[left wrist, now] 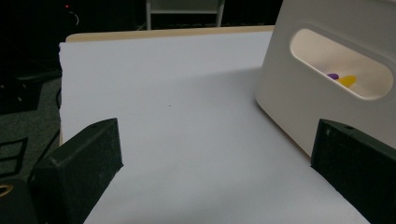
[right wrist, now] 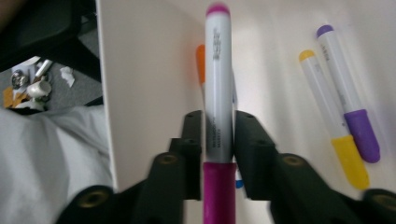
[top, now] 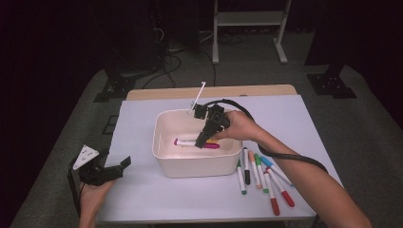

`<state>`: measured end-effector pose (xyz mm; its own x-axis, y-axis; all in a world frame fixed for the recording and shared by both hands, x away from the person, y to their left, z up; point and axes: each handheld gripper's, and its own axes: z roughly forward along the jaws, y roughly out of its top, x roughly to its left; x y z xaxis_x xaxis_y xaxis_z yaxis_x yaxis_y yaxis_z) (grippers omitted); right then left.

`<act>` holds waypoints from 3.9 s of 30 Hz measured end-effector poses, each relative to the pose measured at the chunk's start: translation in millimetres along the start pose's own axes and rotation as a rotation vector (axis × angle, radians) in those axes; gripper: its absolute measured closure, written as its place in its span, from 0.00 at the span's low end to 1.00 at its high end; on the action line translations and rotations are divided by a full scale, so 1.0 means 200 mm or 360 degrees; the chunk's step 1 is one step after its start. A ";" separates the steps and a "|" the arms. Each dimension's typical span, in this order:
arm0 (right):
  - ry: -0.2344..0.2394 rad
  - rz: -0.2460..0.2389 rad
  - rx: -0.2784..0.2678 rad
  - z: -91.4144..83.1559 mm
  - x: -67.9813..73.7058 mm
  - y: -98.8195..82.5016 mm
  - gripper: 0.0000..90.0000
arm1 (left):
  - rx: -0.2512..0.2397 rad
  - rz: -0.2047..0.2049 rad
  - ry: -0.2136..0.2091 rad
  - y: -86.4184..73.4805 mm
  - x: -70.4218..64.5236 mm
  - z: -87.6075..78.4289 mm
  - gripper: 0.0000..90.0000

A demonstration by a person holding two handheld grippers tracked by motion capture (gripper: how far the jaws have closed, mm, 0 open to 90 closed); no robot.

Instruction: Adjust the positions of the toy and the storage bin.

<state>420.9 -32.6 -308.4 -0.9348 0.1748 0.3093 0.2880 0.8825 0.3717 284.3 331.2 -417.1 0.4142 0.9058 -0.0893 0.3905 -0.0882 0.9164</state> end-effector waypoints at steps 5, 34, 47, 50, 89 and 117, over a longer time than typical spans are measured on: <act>-0.0001 0.0016 -0.0006 0.01 0.01 0.00 0.71 | -0.0003 -0.0006 0.0004 0.00 0.01 -0.01 0.01; -0.0203 0.0208 -0.0339 -0.46 0.12 -0.57 0.73 | 0.0007 0.0004 0.0006 0.00 -0.01 0.01 0.01; -0.0205 0.0373 -0.0429 -0.41 0.07 -0.91 0.72 | 0.0015 0.0005 0.0005 0.00 -0.01 0.02 0.01; -0.0204 0.0402 -0.0424 -0.37 0.05 -0.98 0.72 | 0.0013 0.0010 0.0009 0.00 0.00 0.01 0.01; -0.0418 0.0715 -0.0317 0.05 -0.10 -1.47 0.79 | 0.0015 0.0010 0.0007 0.00 -0.01 0.01 0.01; -0.0189 0.0574 -0.0435 -0.42 0.05 -1.25 0.84 | 0.0008 0.0012 0.0010 0.00 -0.01 0.00 0.01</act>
<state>355.8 -288.4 -325.2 -0.7776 0.5123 0.3646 0.6283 0.6117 0.4807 284.4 329.5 -416.5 0.4121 0.9076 -0.0799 0.3915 -0.0972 0.9151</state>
